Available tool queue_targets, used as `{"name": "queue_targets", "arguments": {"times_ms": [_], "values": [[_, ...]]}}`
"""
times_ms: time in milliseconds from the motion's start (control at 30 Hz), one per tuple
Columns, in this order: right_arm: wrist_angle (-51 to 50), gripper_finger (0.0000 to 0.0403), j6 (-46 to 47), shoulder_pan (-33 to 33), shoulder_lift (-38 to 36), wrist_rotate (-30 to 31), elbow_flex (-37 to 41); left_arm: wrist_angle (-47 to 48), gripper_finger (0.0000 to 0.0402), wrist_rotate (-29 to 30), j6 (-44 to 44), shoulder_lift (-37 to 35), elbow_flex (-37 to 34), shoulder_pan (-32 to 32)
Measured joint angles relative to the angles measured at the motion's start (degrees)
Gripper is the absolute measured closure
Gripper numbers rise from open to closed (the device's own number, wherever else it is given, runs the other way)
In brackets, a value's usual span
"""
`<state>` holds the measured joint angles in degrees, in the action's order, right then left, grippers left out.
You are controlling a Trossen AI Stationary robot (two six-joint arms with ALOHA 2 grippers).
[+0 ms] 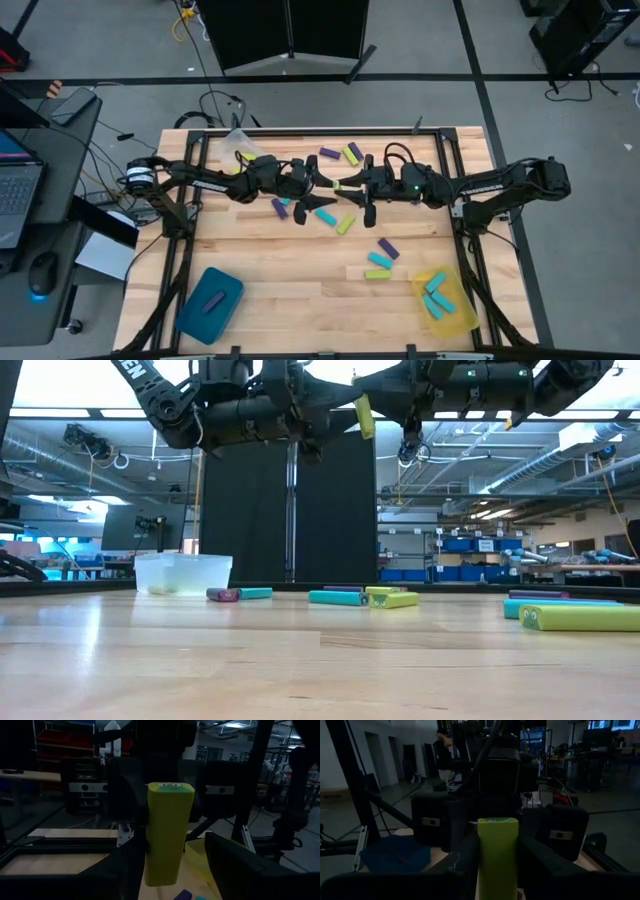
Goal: Sort blocks
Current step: Put the green block into the transparent bin
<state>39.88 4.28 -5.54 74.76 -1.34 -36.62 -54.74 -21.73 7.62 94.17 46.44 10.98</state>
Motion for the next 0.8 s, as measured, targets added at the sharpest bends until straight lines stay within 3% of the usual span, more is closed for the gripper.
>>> {"name": "queue_targets", "arguments": {"times_ms": [500, 733, 800], "values": [[1.34, 0.0290, -2.01, 1.31, -0.02, -0.04, 0.00, 6.41, 0.0215, -0.06, -1.22, -0.02, 3.67, -0.68], [1.81, 0.0290, -2.39, 1.29, -0.12, 0.00, 0.00, 5.21, 0.0291, 0.64, -1.39, -0.02, 3.65, -0.67], [2.13, 0.0290, -2.42, 1.29, -0.17, -0.01, -0.03, 4.35, 0.0292, 0.72, -1.12, -0.02, 3.63, -0.63]]}}
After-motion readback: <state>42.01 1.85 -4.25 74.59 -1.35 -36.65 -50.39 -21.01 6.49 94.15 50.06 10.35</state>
